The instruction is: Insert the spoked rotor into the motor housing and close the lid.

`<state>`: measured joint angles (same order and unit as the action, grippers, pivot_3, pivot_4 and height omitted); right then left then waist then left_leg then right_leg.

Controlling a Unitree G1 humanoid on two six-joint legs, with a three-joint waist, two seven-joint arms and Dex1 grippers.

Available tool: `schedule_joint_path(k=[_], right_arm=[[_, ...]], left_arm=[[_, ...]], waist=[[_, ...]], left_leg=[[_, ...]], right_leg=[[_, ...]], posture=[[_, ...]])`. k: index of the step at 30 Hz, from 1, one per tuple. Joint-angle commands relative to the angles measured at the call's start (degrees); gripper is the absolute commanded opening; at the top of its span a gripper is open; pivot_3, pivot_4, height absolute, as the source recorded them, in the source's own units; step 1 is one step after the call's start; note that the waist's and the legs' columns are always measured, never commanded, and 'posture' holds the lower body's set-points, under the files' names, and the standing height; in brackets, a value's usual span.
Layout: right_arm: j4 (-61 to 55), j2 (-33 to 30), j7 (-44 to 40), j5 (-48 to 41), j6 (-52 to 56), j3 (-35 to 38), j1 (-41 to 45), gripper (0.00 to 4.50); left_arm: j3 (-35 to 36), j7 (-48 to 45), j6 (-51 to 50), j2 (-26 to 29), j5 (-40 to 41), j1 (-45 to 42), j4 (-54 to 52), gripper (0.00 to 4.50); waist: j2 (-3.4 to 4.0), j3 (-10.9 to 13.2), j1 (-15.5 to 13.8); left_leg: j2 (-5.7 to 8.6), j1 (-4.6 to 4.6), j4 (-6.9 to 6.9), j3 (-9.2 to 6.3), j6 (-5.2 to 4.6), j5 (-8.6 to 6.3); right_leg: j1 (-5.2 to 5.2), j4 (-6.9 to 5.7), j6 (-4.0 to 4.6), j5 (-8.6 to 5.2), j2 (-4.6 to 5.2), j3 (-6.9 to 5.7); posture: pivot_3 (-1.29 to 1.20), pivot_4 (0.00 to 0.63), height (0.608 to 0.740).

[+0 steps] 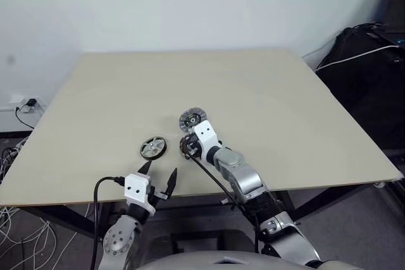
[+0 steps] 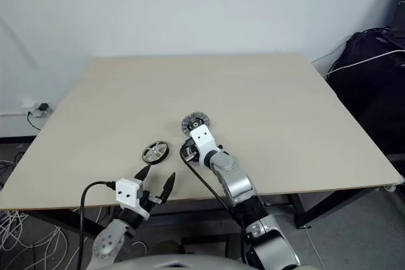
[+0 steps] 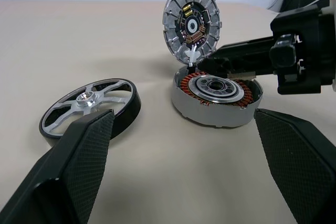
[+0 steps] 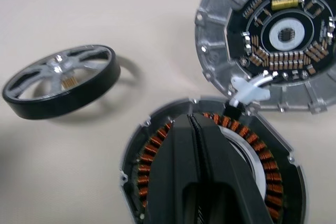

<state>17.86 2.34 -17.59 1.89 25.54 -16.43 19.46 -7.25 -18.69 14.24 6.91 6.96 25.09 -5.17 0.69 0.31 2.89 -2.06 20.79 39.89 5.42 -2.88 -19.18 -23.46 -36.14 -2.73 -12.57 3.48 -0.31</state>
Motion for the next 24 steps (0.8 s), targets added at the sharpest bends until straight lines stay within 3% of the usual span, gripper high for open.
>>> schedule_joint_path(k=[1, 24], right_arm=[[2.9, -0.6, 2.3, 0.6, -0.8, 2.1, 1.7, 0.05], [-2.5, 0.0, 1.3, -0.4, -1.1, 1.7, 1.8, 0.05]], left_arm=[[0.0, 0.3, -0.2, 0.0, 0.1, -0.5, -3.3, 4.50], [-1.6, 2.0, -5.3, 0.0, -0.4, 0.6, -10.2, 4.50]], waist=[[0.01, 0.0, 0.0], [0.02, 0.0, 0.0]], left_leg=[[0.00, 0.00, 0.00, 0.00, 0.00, 0.00], [-0.02, 0.02, -0.03, -0.01, 0.00, 0.00]], right_leg=[[0.00, 0.00, 0.00, 0.00, 0.00, 0.00], [-0.02, 0.00, 0.00, 0.00, 0.00, 0.01]], posture=[[0.00, 0.000, 0.740], [0.00, 0.000, 0.740]])
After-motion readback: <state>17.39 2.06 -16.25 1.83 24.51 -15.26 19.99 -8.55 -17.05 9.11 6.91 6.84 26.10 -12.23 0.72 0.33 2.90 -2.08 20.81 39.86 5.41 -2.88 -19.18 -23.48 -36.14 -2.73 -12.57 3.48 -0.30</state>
